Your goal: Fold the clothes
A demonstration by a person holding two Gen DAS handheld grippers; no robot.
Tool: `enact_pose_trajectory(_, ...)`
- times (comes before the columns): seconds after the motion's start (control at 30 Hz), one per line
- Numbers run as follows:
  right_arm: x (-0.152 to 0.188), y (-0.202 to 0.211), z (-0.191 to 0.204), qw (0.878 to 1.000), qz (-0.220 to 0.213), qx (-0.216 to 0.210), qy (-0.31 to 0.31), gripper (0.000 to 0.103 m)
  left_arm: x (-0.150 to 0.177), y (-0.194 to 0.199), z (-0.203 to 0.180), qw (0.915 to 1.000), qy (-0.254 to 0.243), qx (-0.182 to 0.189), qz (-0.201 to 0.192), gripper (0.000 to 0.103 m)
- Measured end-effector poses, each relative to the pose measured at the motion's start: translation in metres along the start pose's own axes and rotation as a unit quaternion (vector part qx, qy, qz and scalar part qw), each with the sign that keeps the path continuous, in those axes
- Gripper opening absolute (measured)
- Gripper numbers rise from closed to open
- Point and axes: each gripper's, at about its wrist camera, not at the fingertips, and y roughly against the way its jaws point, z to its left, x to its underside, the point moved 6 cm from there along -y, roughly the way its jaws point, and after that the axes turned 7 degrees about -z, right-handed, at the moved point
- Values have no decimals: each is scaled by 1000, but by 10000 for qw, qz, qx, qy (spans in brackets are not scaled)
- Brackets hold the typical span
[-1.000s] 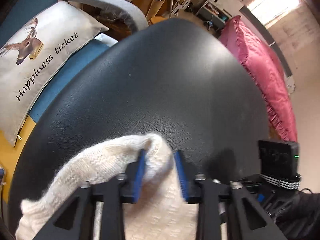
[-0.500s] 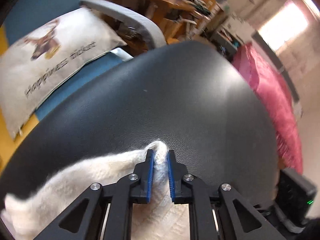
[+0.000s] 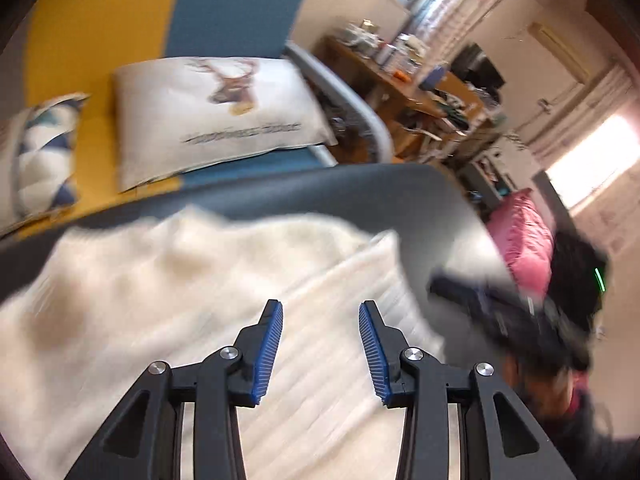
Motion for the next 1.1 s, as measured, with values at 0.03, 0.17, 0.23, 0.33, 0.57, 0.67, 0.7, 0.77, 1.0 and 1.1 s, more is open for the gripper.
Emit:
enact_pose_trajectory(0.03,0,-6,-1,10000,79,50,1,17,10,7,9,9999,52,-128,-4,41)
enact_pose_trajectory(0.17,3,-23,-3,9993,276,249,-25,17,43,26,52,9977,417,-527,-31,41)
enact_pose_trajectory(0.23,7,-31,-5,9986,380,370,19,17,55,36,70,9956,619,-702,-82,41)
enact_pose_trajectory(0.33,10,-39,-5,9975,469,515,145,15,72,42,95,9915,787,-1035,-28,38)
enact_pose_trajectory(0.57,5,-23,-1,9967,498,633,61,16,82,68,100,9847,1307,-1073,-427,29)
enact_pose_trajectory(0.67,6,14,26,9996,91,200,-200,29,92,106,103,9740,2023,-547,-858,39)
enact_pose_trajectory(0.7,11,26,40,9996,27,-52,-291,29,95,120,105,9683,2258,-370,-1000,41)
enact_pose_trajectory(0.77,27,47,72,9978,-16,-535,-383,29,112,159,124,9487,2844,-83,-1379,43)
enact_pose_trajectory(1.0,103,82,178,9894,330,-1412,-124,29,229,339,267,8416,4663,-900,-2571,45)
enact_pose_trajectory(1.1,130,82,209,9867,604,-1506,-17,29,288,406,326,7897,5234,-1417,-2871,45)
